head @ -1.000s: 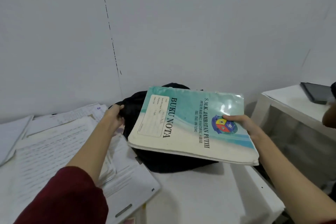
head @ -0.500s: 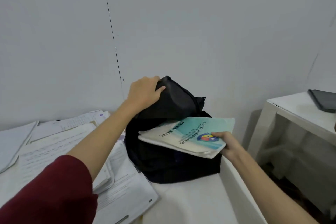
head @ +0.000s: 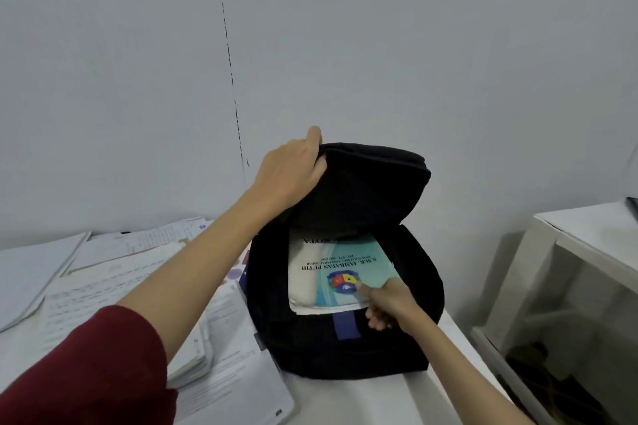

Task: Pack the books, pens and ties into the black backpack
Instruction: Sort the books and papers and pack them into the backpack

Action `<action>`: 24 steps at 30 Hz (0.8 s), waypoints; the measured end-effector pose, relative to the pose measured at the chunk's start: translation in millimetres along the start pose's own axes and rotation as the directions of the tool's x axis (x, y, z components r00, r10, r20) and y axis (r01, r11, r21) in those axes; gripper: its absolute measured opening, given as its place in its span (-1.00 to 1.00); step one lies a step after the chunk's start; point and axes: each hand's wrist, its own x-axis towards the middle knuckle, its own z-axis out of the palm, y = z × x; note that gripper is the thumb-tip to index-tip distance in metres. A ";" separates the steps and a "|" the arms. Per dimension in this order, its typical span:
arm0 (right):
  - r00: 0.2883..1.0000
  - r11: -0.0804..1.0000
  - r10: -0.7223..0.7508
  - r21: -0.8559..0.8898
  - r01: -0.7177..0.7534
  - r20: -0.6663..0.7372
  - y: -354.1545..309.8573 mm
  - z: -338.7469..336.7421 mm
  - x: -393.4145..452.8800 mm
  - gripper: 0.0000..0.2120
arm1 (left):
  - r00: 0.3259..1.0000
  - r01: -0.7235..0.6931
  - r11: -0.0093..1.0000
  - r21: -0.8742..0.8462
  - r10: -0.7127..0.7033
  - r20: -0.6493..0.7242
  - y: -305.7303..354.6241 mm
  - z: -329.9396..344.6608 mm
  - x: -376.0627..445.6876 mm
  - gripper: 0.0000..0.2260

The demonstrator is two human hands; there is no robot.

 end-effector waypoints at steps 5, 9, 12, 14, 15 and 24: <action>0.850 0.491 -0.516 -0.777 0.394 0.105 4.8 -24.7 7.6 -0.58 | 1.000 0.001 0.999 0.049 -0.002 0.007 0.7 -1.6 0.0 -0.73; 0.892 0.404 -0.350 -0.812 0.420 0.288 15.1 -16.5 24.7 -0.54 | 0.997 -0.064 0.992 0.107 0.060 0.040 1.8 1.6 -2.3 -0.77; 0.895 0.513 -0.356 -0.745 0.426 0.267 17.4 -11.9 39.3 -0.57 | 0.999 -0.050 0.994 0.099 0.048 0.015 4.3 1.5 0.1 -0.76; 0.894 0.549 -0.372 -0.717 0.428 0.249 14.9 -10.3 48.0 -0.59 | 1.000 -0.022 0.996 0.085 0.023 -0.009 6.5 0.0 4.2 -0.76; 0.895 0.556 -0.383 -0.717 0.420 0.227 14.0 -8.5 51.0 -0.60 | 1.000 -0.015 0.997 0.079 0.016 -0.016 7.4 -1.1 5.8 -0.75; 0.884 0.586 -0.437 -0.694 0.418 0.163 4.5 3.2 52.4 -0.57 | 1.000 0.003 1.000 0.025 -0.003 -0.020 6.0 2.4 9.9 -0.75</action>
